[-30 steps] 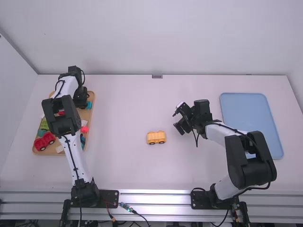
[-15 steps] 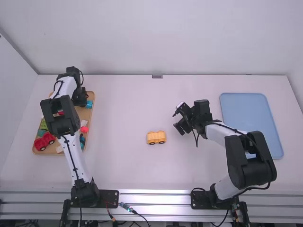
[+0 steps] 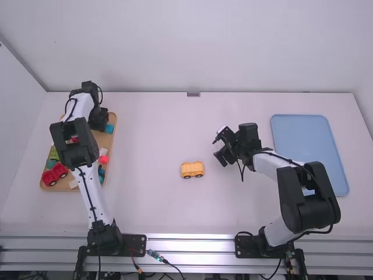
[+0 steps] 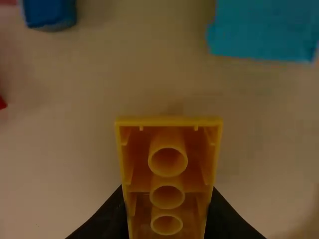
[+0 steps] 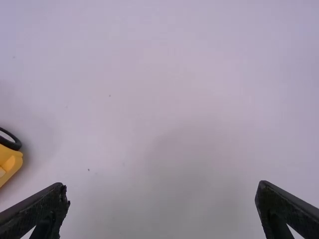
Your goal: Assemble lego blocks to make yellow taxi
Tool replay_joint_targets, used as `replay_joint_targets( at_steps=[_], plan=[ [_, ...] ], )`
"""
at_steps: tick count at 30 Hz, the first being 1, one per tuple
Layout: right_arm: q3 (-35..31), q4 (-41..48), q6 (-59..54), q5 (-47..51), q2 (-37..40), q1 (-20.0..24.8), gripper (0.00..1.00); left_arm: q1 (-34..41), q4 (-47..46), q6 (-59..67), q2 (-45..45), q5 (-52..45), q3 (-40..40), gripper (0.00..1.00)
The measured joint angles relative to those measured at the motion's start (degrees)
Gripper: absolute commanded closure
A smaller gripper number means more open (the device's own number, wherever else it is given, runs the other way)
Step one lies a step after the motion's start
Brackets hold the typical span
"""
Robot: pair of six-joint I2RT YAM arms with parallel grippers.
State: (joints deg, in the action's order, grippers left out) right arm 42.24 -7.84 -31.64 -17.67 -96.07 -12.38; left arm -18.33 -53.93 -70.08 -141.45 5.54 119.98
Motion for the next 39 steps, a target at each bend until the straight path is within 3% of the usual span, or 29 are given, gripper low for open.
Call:
replay_joint_targets(
  at_steps=[16, 26, 34, 39],
  plan=[
    [0.00, -1.05, 1.27, 0.00, -0.02, 0.00, 0.01, 0.00, -5.40, 25.00, -0.13, -0.02, 8.94, 0.98],
    [0.02, -2.75, 4.20, -0.02, -0.02, 0.02, 0.01, 0.26, -2.78, 32.41, -0.13, 0.00, 8.44, 0.98],
    [0.00, -4.28, 5.25, -1.57, -0.02, 0.00, 0.01, 3.65, 11.26, 36.50, 7.10, -0.02, -11.37, 0.98],
    [0.02, -8.44, 8.09, -5.46, -0.02, 0.02, 0.01, 8.13, 27.23, 42.49, 26.73, -3.28, -29.31, 0.98]
  ],
)
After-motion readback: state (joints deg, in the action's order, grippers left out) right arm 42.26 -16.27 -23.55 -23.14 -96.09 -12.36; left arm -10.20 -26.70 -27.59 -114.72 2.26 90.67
